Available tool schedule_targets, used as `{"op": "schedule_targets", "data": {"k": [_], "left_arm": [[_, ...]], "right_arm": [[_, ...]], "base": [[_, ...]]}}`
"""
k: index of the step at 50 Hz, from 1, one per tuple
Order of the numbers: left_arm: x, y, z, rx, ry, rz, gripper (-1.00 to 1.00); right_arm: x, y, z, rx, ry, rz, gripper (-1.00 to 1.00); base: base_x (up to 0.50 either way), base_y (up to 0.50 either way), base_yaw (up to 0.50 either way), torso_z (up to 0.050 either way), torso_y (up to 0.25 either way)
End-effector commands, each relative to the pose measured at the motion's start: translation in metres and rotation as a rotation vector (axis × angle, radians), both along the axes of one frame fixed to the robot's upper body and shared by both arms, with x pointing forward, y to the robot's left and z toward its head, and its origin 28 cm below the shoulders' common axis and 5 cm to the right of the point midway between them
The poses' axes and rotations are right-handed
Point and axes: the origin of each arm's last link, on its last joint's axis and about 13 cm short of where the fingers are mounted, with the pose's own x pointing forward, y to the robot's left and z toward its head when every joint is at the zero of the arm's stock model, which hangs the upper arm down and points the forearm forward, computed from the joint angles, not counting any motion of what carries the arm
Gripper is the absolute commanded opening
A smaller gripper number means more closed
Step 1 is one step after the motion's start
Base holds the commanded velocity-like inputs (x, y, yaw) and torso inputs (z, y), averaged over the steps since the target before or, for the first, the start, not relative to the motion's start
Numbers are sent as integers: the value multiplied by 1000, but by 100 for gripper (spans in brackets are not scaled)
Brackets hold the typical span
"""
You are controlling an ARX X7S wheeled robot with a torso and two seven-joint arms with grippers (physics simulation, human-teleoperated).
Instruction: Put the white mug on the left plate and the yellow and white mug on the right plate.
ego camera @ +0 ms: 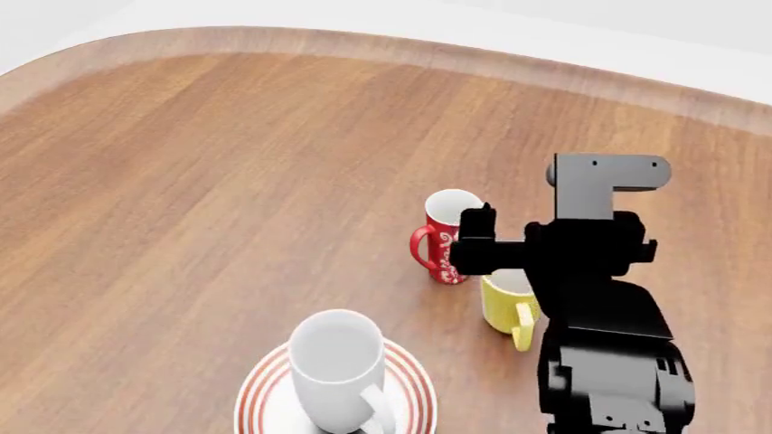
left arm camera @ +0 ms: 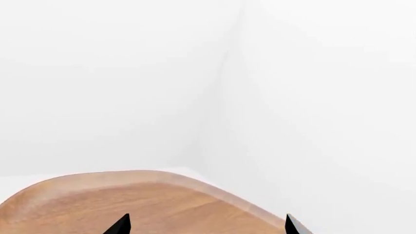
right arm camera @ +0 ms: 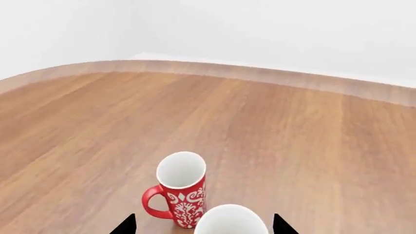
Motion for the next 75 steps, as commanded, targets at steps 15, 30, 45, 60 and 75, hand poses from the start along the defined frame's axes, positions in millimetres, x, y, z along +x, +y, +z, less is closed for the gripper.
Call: {"op": "schedule_targets", "data": {"k": [15,30,45,60,75], "left_arm": [[2,2,-1,3,-14,-12,100],[-1,3,0,16,-41,-27,100],[0,3,0,-1,-33,-20,100],[1,4,0,-9,-38,-17,100],[-1,5,1,-10,-57,-20,100]], "right_arm": [[4,8,2,-5,56,8,100],[4,5,3,7,44,-19,100],[9,0,14,-29,-61,-75,100],[8,-1,11,-29,-55,-74,100],[6,-1,7,-19,-44,-75,100]], "base": [[0,0,0,0,-98],[0,0,0,0,-144],[0,0,0,1,-68],[0,0,0,0,-94],[0,0,0,0,-75]]}}
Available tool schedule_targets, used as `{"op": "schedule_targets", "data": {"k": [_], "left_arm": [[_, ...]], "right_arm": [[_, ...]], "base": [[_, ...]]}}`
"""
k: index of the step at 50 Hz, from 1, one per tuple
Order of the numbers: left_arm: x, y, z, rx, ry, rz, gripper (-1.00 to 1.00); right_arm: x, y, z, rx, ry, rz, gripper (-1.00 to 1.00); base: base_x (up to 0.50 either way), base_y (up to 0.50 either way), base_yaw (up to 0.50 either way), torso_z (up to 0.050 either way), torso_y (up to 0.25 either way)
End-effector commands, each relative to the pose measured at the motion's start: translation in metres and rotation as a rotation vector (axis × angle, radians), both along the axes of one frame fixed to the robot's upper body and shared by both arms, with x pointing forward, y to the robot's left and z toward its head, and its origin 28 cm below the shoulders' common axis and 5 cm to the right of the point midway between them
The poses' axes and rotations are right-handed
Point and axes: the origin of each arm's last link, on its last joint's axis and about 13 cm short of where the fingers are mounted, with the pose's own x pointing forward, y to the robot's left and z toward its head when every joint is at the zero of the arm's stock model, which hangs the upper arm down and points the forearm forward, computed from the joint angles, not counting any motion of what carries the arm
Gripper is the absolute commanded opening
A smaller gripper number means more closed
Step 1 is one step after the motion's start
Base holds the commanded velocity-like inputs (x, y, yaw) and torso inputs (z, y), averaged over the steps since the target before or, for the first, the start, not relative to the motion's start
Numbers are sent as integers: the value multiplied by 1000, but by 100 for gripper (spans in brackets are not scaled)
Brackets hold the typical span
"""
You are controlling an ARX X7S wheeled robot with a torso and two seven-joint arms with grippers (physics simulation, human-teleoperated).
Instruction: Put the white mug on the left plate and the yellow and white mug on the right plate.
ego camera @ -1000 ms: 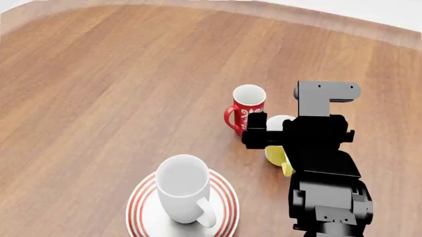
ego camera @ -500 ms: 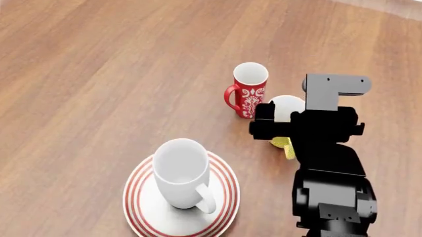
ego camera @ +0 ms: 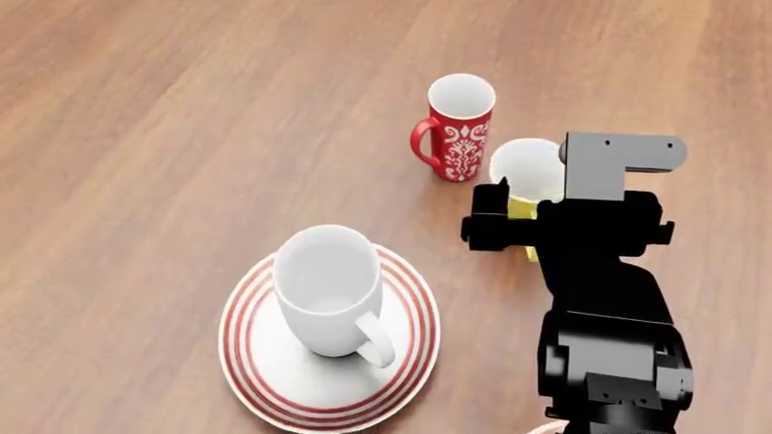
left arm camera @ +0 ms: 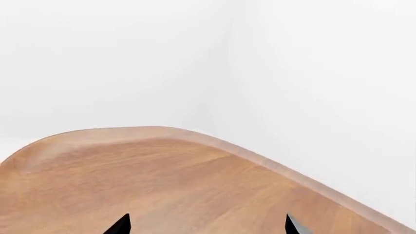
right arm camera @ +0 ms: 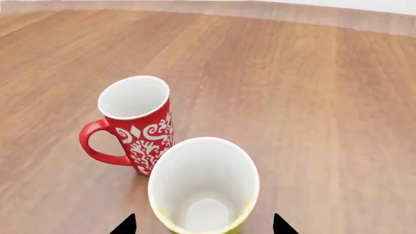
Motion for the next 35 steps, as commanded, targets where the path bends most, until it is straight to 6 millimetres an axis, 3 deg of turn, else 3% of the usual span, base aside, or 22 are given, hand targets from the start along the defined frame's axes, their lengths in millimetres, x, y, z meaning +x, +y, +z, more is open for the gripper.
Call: {"op": "schedule_targets", "data": {"k": [1,10,17,35], "left_arm": [[-1,0,1,-3,-10,-4,100],[-1,1,0,-14,-11,-7,100],[-1,0,0,5,-9,-6,100],[-1,0,0,2,-5,0,100]], "right_arm": [[-1,0,-4,3,10,2,100],[-2,1,-7,2,23,9,100],[-2,1,-7,3,22,9,100],[-2,0,-5,4,20,1,100]], "base": [[0,0,0,1,-250],[0,0,0,0,-81],[0,0,0,4,-226],[0,0,0,0,-20]]}}
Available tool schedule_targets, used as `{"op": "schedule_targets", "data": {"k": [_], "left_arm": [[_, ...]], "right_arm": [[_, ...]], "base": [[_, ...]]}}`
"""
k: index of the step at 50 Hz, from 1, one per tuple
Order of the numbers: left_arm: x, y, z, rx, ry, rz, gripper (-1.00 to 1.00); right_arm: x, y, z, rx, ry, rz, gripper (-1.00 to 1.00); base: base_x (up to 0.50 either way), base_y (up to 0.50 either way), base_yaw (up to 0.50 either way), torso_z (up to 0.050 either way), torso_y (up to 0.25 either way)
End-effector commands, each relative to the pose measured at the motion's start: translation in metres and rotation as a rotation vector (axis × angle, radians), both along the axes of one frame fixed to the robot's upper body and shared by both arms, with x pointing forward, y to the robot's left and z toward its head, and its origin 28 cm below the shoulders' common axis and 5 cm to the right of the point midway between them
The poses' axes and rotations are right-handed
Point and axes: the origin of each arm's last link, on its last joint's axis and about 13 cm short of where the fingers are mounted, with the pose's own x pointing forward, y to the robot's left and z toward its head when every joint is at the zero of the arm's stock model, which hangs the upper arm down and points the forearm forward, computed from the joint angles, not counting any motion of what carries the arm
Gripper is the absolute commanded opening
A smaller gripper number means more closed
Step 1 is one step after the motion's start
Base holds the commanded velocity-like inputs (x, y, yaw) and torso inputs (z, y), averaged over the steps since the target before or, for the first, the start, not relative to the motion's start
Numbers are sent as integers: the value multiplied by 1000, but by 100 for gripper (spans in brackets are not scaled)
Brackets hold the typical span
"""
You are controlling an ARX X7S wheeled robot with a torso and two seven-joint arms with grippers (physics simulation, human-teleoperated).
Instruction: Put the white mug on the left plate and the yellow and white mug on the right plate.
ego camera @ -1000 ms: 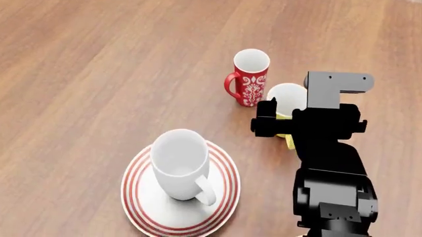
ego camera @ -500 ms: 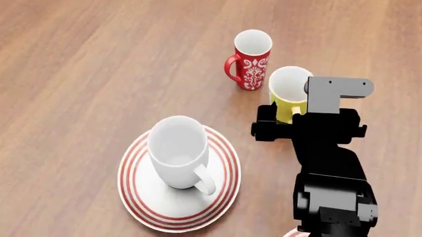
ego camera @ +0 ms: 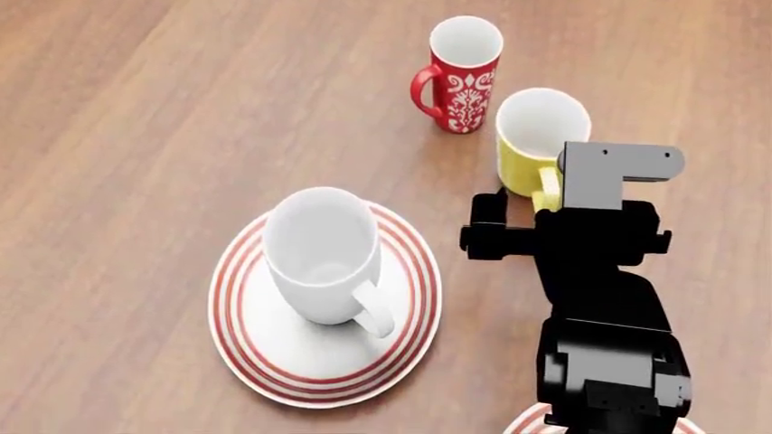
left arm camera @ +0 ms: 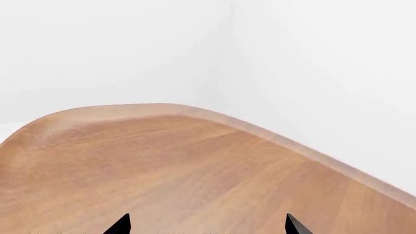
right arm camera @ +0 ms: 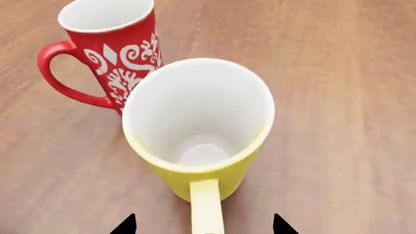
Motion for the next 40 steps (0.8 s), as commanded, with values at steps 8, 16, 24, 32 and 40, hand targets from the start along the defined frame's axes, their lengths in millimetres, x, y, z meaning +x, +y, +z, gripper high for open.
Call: {"op": "schedule_targets", "data": {"k": [8,16,24,32,40], "left_arm": [[0,0,0,-2,1,3,100],[0,0,0,-9,-3,-1,100],[0,0,1,-9,-2,-1,100],[0,1,1,-11,0,-1,100],[0,1,1,-8,-1,-2,100]], "right_arm": [[-1,0,-3,-5,16,-1,100],[-2,-1,-5,4,14,4,-100],[-1,-2,-2,1,-17,6,-100],[3,-6,6,-17,-168,-36,-100],[3,-12,12,-53,-395,-73,-100]], "base": [[0,0,0,0,-13],[0,0,0,0,0],[0,0,0,0,0],[0,0,0,0,0],[0,0,0,0,0]]}}
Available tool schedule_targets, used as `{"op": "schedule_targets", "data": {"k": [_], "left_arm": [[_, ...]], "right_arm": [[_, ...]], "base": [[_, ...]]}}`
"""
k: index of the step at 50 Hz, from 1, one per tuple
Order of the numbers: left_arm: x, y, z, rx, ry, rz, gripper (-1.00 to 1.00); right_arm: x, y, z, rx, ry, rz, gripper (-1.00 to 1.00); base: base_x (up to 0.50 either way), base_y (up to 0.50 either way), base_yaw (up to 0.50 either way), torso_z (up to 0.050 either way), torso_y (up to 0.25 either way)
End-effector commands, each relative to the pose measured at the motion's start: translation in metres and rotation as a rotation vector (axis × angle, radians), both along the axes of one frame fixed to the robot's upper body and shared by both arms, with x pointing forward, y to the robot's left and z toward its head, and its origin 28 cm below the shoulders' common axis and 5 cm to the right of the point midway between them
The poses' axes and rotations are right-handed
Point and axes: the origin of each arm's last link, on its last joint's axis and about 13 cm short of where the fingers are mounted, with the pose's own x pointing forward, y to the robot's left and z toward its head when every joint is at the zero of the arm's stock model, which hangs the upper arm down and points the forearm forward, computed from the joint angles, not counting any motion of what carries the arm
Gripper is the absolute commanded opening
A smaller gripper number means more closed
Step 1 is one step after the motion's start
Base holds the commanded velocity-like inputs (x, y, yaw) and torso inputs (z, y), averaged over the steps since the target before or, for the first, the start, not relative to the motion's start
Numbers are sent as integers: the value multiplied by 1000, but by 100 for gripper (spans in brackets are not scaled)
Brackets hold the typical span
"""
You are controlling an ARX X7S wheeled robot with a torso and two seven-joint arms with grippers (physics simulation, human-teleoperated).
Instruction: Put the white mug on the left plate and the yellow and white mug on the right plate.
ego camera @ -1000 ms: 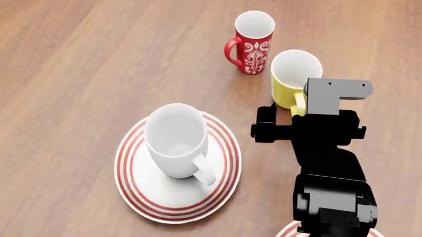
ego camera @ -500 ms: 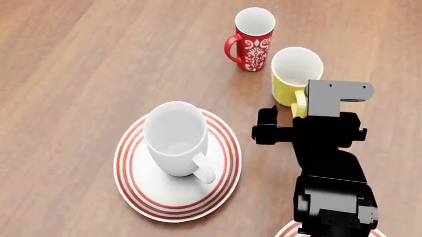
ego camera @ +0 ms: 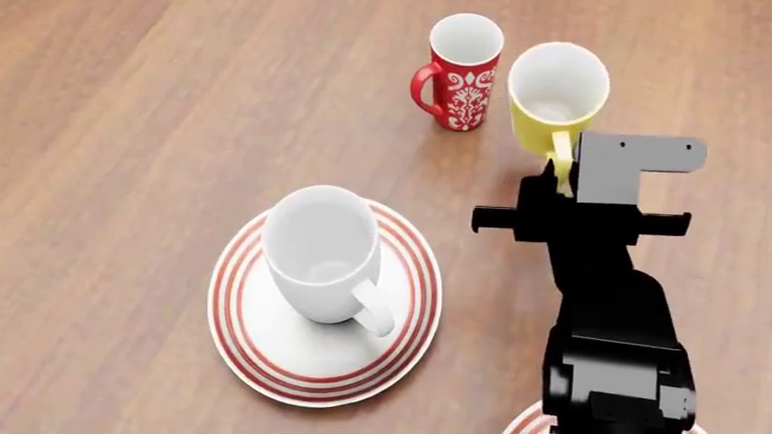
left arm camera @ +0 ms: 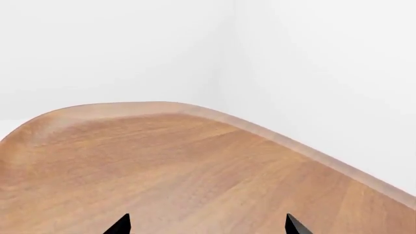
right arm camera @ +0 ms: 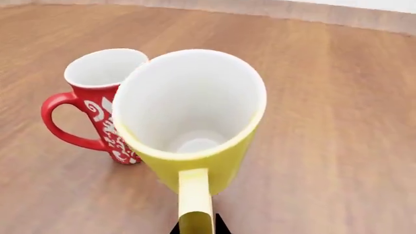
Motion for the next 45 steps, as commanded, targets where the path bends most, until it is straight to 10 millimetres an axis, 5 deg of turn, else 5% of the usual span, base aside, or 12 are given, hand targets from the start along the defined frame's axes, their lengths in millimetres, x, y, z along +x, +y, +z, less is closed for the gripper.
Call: {"op": "schedule_targets", "data": {"k": [1,23,45], "left_arm": [[0,1,0,1,-1,0,100],[2,0,-1,1,8,0,100],[1,1,0,-2,6,-5,100]], "right_arm": [[0,-8,10,-17,-257,-45,-100],[-28,7,14,-181,-282,10,-100],[-22,8,14,-154,-225,41,-100]], "base": [[0,0,0,0,0],[0,0,0,0,0],[0,0,0,0,0]]}}
